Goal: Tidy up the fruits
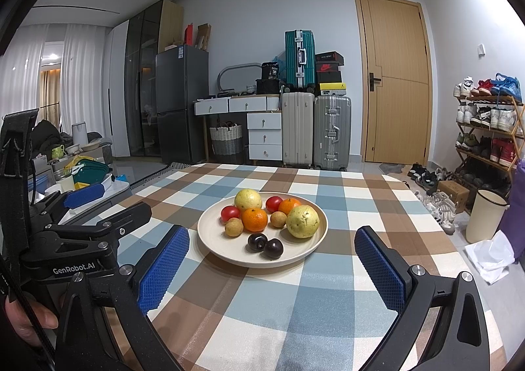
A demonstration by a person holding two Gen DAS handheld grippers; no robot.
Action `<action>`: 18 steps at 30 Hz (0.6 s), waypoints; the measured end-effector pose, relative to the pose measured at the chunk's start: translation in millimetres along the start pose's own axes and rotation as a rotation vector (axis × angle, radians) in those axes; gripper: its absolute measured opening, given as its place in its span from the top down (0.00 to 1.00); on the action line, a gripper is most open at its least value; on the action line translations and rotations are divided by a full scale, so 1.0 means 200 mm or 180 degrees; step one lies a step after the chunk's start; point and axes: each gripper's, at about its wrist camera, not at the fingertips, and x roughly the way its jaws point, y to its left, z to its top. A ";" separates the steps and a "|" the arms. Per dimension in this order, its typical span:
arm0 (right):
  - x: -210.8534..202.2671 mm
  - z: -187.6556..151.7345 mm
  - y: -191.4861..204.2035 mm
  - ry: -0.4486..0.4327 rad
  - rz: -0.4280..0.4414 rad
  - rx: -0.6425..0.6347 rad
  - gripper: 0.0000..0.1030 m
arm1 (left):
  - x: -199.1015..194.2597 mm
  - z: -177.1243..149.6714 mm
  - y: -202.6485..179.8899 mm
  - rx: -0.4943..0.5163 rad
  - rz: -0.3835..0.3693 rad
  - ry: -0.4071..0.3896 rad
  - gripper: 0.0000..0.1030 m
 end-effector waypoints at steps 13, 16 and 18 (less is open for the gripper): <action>0.00 0.00 0.00 0.0002 0.0002 -0.0001 0.00 | -0.01 0.00 0.01 -0.0007 0.0006 0.0005 0.01; 0.00 0.00 0.00 0.0000 0.0001 0.0003 0.00 | -0.01 0.00 0.01 -0.0008 0.0008 -0.0001 0.01; 0.00 0.00 -0.01 0.0002 0.0002 0.0002 0.00 | -0.01 0.00 0.01 -0.0011 0.0008 -0.0015 0.01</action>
